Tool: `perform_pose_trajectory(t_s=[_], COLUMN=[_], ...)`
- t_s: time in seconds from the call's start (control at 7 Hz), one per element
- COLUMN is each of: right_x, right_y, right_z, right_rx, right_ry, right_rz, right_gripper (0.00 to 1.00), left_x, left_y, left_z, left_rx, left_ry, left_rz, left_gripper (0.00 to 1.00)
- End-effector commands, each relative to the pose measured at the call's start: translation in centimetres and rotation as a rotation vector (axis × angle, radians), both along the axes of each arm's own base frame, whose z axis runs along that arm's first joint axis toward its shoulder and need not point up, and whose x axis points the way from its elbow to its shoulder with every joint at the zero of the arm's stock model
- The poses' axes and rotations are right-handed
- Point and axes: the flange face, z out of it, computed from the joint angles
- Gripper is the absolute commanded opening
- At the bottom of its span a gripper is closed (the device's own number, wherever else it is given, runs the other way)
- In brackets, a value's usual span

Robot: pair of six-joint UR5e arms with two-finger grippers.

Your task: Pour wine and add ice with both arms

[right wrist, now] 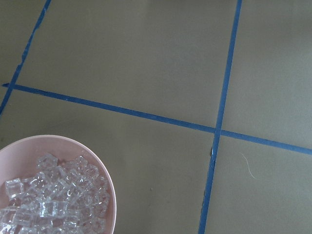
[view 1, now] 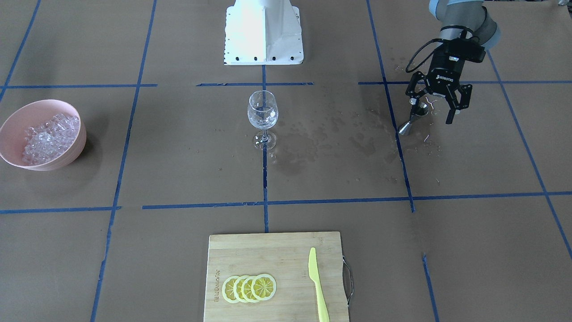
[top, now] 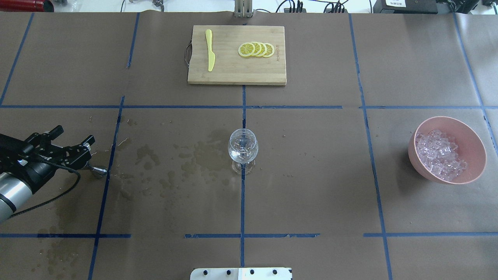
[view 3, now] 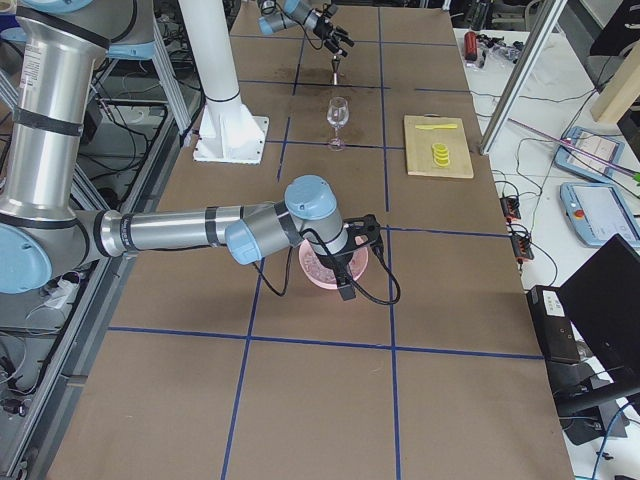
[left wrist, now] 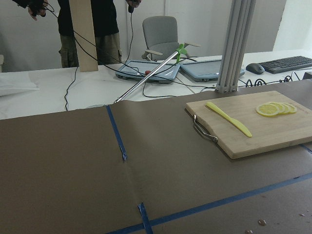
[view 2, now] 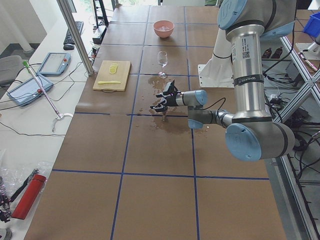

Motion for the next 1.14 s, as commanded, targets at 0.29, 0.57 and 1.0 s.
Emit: perform_pose_trajectory(t_s=[0.29, 0.57, 1.0], right_x=[0.0, 0.0, 0.0], right_y=[0.1, 0.1, 0.1], right_z=[0.0, -0.1, 0.0], right_rx=[0.000, -0.009, -0.010], right_ry=[-0.002, -0.007, -0.007], right_rz=[0.001, 0.013, 0.013], right_gripper=[1.00, 1.00, 1.00], left_x=[3.4, 4.3, 5.8], left_y=[4.2, 5.1, 5.2], left_z=[2.8, 3.8, 5.6], left_rx=[-0.006, -0.014, -0.025], left_ry=[-0.005, 0.002, 0.006], left_rz=[-0.066, -0.078, -0.107], left_gripper=[1.00, 1.00, 1.00])
